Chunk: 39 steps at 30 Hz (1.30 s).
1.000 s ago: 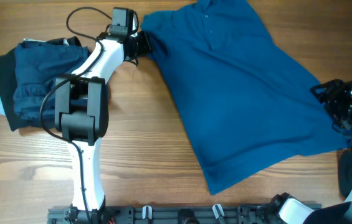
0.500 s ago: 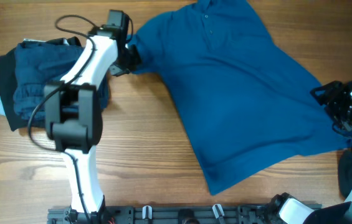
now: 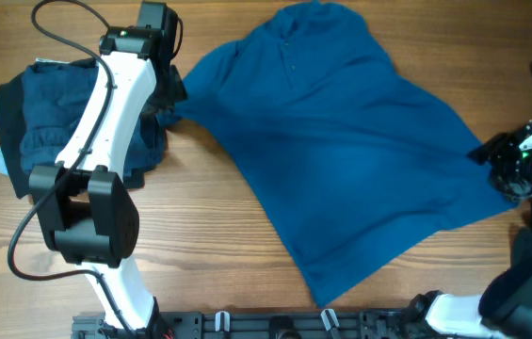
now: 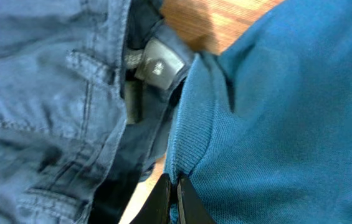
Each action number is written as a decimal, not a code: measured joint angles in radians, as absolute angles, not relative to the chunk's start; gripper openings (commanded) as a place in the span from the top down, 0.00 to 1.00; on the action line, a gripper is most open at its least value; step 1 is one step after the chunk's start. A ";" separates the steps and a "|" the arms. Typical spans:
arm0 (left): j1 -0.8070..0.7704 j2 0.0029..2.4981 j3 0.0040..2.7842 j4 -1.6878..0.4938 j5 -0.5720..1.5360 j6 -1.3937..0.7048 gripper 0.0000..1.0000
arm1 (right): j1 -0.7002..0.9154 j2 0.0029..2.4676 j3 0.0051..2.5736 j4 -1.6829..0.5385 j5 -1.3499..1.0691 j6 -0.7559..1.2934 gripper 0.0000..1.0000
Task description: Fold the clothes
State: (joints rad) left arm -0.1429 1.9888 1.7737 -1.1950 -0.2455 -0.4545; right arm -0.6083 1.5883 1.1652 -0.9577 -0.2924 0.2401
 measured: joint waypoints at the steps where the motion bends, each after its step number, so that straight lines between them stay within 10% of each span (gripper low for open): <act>1: -0.143 1.989 1.774 -1.201 -0.250 -0.454 0.96 | -0.608 1.613 1.165 -0.945 -0.277 0.256 0.73; 3: -0.143 1.989 1.774 -1.217 -0.261 -0.454 0.96 | -0.608 1.674 1.165 -0.904 -0.243 0.279 0.96; 12: -0.143 1.974 1.774 -1.224 -0.265 -0.454 0.96 | -0.607 1.870 1.161 -0.707 -0.130 0.442 0.96; 26: -0.143 1.900 1.774 -1.219 -0.198 -0.455 0.69 | -0.607 2.090 1.357 -0.424 -0.175 0.603 0.96; 31: -0.143 1.900 1.774 -1.212 -0.181 -0.448 0.46 | -0.607 2.130 1.559 -0.583 -0.295 0.473 0.72; 39: -0.172 1.901 1.774 -1.122 -0.070 -0.270 0.41 | -0.607 1.965 1.744 -0.868 -0.477 0.298 0.47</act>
State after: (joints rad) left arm -0.1722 1.9007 1.7737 -1.1217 -0.0704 -0.2695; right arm -0.6071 1.9652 1.7439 -0.8677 -0.4770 0.2977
